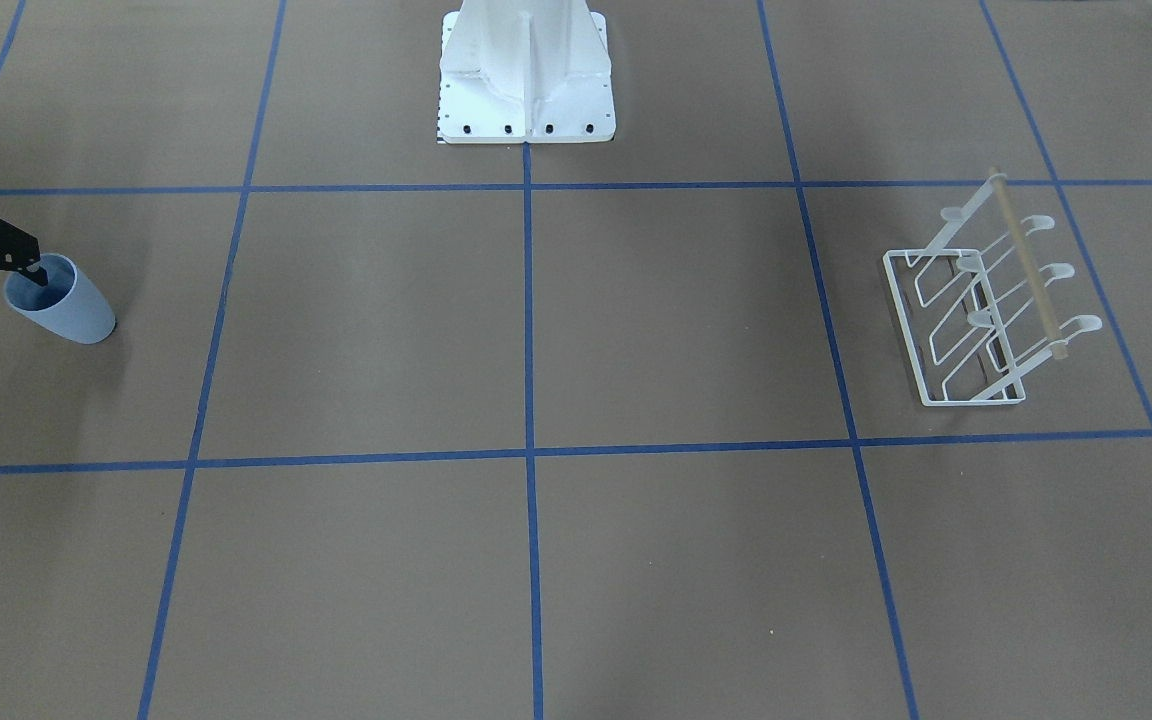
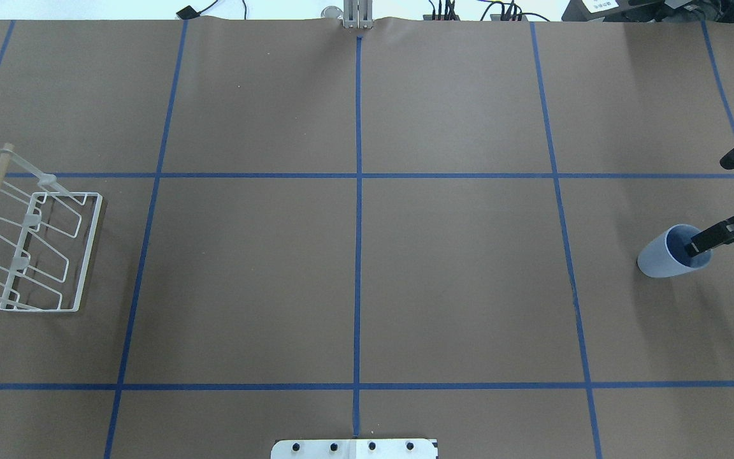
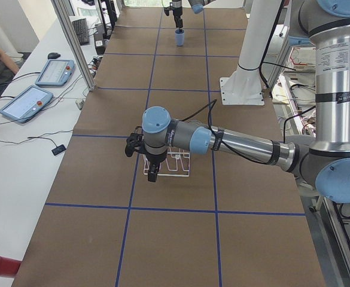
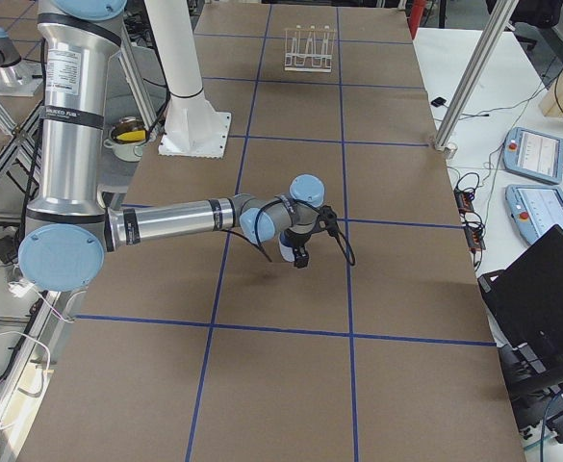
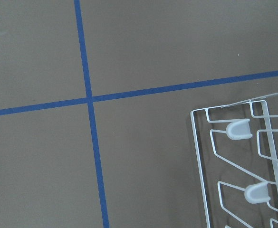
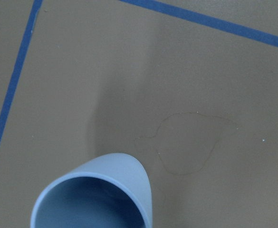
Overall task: Hang cup on cup holder
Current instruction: 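Reach the right gripper down into the light blue cup's rim and grasp it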
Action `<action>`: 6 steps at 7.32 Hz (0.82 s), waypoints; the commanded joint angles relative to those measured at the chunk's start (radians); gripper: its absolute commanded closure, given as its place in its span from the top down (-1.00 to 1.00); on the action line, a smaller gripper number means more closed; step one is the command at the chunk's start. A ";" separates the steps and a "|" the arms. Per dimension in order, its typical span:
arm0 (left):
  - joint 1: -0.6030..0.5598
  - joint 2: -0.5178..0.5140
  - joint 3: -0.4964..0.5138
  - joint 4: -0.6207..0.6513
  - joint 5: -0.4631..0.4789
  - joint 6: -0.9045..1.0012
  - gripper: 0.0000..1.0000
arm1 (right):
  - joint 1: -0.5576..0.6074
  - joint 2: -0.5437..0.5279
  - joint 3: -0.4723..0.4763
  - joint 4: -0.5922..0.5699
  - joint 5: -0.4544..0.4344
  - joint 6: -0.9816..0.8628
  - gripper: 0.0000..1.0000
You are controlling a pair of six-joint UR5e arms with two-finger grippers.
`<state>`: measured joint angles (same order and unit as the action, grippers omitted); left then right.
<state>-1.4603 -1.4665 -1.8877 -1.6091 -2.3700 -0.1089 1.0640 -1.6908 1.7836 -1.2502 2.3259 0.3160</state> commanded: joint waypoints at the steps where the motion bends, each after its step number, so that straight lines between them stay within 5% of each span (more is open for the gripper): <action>1: 0.000 0.000 -0.001 0.000 0.000 0.000 0.96 | -0.022 0.003 -0.021 -0.001 -0.007 0.002 -0.17; 2: 0.002 0.000 0.001 0.000 0.000 0.000 0.96 | -0.022 0.003 -0.021 -0.002 -0.007 0.002 -0.99; 6: 0.002 0.000 0.001 -0.002 0.000 0.000 0.96 | -0.018 0.013 0.039 -0.002 0.041 0.055 -1.00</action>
<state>-1.4591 -1.4669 -1.8868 -1.6101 -2.3700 -0.1089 1.0440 -1.6790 1.7919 -1.2513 2.3364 0.3391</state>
